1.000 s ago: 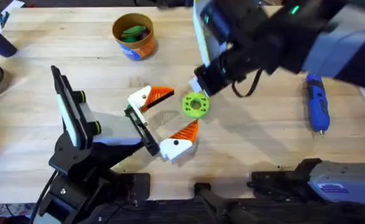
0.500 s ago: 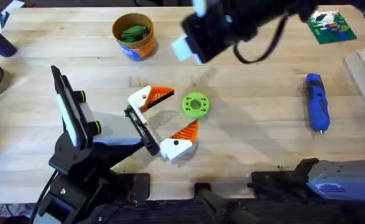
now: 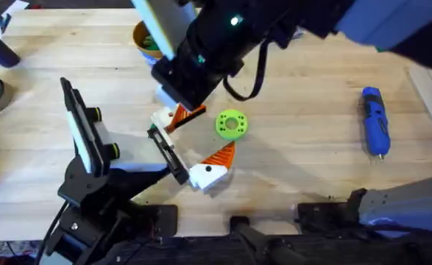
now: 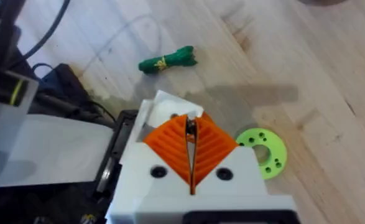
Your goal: Pick up the gripper from the table and insert it into the empty holder that is missing its gripper. Then pick up a screw, insert it into the mounting hole, and use the screwdriver to tighten it. Finally, clean up the table by picking up the vegetable and placing it into the bucket.
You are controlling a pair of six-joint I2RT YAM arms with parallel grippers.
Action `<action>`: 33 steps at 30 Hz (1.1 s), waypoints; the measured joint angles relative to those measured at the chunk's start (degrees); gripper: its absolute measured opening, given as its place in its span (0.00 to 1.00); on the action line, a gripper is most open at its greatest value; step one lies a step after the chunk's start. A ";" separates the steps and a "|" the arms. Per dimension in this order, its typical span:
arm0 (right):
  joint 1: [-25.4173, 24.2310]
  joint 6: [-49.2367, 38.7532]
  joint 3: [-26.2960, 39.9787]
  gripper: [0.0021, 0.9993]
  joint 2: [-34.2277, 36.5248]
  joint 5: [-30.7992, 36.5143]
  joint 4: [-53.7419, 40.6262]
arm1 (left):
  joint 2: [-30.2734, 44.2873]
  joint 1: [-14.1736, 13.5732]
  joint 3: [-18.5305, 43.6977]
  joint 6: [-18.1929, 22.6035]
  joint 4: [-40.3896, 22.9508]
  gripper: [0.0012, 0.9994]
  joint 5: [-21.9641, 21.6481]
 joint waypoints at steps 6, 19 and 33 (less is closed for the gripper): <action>1.39 -0.22 0.10 0.00 0.98 -0.31 -0.01 | 0.00 0.00 0.00 0.00 0.00 0.99 0.01; 1.56 -1.00 0.12 0.00 1.76 -0.31 -0.82 | 0.00 0.00 0.00 0.00 0.00 0.99 0.01; 1.56 -3.12 0.12 0.00 1.78 -1.56 -0.76 | -0.02 0.00 0.00 0.00 0.00 0.99 -0.01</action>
